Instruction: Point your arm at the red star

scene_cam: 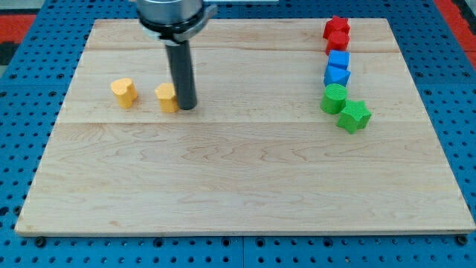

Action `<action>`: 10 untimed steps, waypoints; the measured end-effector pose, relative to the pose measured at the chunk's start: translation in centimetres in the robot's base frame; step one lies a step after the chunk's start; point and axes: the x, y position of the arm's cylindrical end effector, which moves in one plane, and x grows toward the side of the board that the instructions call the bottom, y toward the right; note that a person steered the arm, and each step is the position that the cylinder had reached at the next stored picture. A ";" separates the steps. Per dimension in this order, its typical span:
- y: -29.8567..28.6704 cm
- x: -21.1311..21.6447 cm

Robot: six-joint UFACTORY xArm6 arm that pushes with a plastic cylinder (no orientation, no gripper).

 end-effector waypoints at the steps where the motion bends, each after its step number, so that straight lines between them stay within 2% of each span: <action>1: -3.8 0.0; 2: -6.5 0.0; 3: -4.1 -1.3; 4: 0.4 -5.0; 6: 2.7 -15.9; 7: 6.7 -21.4; 10: 10.8 -21.7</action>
